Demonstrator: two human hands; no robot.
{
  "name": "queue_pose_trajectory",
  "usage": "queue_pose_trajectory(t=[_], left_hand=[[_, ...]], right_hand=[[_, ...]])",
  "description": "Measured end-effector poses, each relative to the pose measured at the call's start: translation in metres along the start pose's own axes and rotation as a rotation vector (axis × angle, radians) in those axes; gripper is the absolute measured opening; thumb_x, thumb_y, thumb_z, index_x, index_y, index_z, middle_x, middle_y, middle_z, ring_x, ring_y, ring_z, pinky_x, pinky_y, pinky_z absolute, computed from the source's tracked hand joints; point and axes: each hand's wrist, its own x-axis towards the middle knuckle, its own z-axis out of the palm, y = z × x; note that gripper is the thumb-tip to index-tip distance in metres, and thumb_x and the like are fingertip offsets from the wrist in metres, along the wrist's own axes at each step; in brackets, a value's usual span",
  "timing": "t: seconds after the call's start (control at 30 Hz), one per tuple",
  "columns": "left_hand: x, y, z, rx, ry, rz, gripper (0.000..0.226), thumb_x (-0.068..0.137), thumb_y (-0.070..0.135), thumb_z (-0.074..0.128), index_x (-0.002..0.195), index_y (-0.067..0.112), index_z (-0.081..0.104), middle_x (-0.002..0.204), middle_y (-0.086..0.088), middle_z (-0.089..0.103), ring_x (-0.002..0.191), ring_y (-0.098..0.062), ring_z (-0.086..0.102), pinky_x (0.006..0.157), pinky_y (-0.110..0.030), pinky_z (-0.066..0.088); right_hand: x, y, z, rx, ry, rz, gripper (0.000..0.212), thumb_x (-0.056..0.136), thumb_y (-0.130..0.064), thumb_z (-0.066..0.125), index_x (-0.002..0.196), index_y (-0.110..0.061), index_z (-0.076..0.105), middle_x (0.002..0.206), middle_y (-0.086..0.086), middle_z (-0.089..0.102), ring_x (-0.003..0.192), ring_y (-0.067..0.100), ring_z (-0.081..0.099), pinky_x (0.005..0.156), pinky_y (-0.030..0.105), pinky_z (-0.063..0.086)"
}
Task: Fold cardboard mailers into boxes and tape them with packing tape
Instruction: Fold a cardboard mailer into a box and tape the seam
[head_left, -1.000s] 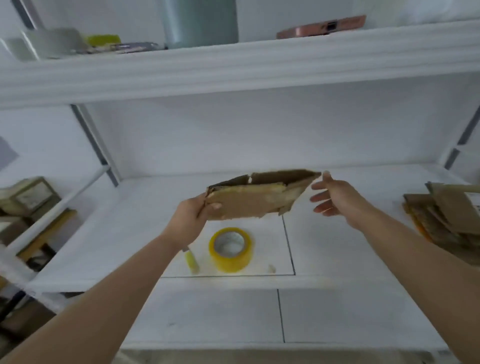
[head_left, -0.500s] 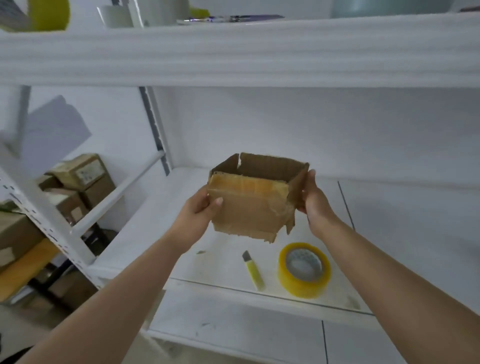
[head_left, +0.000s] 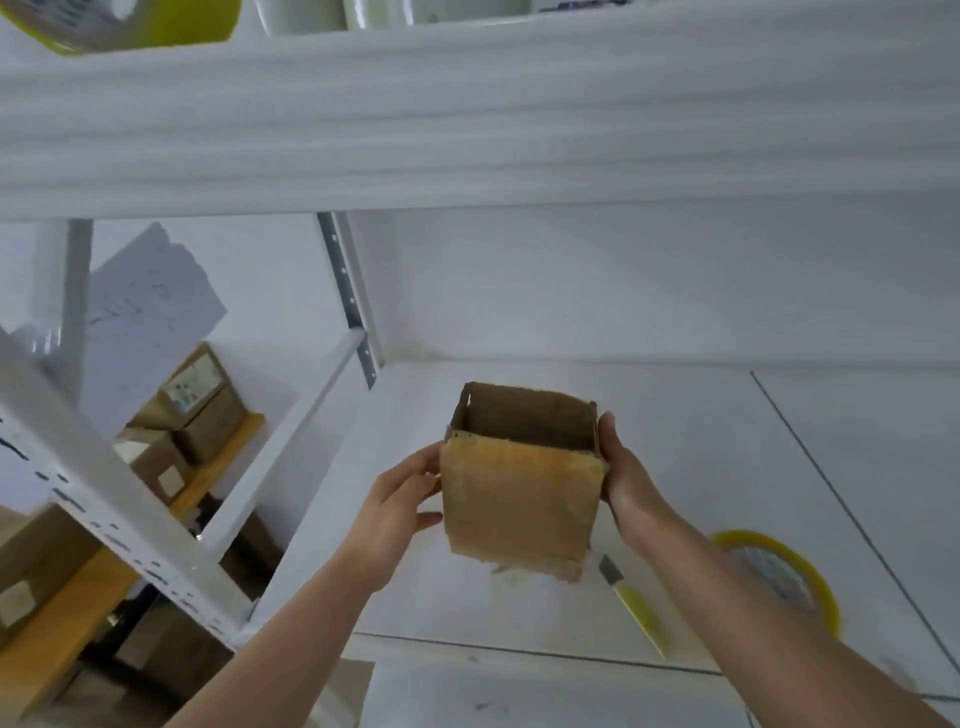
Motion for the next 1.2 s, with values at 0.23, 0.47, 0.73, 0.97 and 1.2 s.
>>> queue_pose_trajectory(t=[0.23, 0.47, 0.73, 0.97, 1.2], left_hand=[[0.002, -0.035, -0.053, 0.024, -0.091, -0.062, 0.026, 0.101, 0.039, 0.041, 0.113, 0.035, 0.064, 0.110, 0.011, 0.070, 0.109, -0.013, 0.063, 0.100, -0.041, 0.049], [0.029, -0.009, -0.039, -0.106, -0.460, -0.056, 0.062, 0.092, 0.062, 0.027, 0.147, 0.035, 0.035, 0.148, 0.005, 0.044, 0.137, -0.014, 0.040, 0.116, -0.044, 0.029], [0.027, -0.009, -0.027, -0.288, -0.519, -0.172, 0.039, 0.098, 0.035, 0.047, 0.136, 0.030, 0.043, 0.125, -0.005, 0.061, 0.104, -0.018, 0.065, 0.078, -0.027, 0.053], [0.023, -0.015, -0.026, -0.271, -0.520, -0.015, 0.049, 0.099, 0.001, 0.044, 0.134, 0.035, 0.046, 0.117, -0.018, 0.061, 0.092, -0.022, 0.064, 0.071, -0.031, 0.054], [0.016, -0.029, -0.035, -0.219, -0.593, 0.214, 0.083, 0.080, 0.072, 0.053, 0.146, 0.028, 0.029, 0.145, 0.000, 0.044, 0.133, -0.021, 0.044, 0.104, -0.041, 0.044]], right_hand=[[-0.022, 0.025, 0.041, 0.056, 0.143, -0.023, 0.054, 0.099, -0.059, 0.019, 0.088, -0.034, 0.066, 0.070, -0.020, 0.070, 0.068, -0.012, 0.063, 0.058, 0.001, 0.042], [-0.054, 0.017, 0.055, 0.082, 0.185, -0.097, 0.051, 0.094, -0.062, 0.018, 0.104, -0.041, 0.063, 0.094, -0.022, 0.071, 0.098, -0.002, 0.063, 0.086, 0.013, 0.045], [-0.078, 0.016, 0.052, 0.176, 0.157, -0.007, 0.058, 0.095, -0.062, 0.032, 0.127, -0.023, 0.061, 0.123, 0.006, 0.067, 0.119, 0.019, 0.058, 0.110, 0.037, 0.037], [-0.083, 0.025, 0.047, 0.115, 0.206, -0.159, 0.042, 0.093, 0.001, 0.054, 0.126, -0.025, 0.052, 0.101, 0.012, 0.066, 0.085, 0.019, 0.067, 0.066, 0.025, 0.053], [-0.082, 0.022, 0.051, 0.218, 0.239, -0.222, 0.030, 0.092, 0.006, 0.043, 0.099, -0.018, 0.060, 0.095, 0.011, 0.065, 0.080, 0.021, 0.063, 0.059, 0.025, 0.051]])
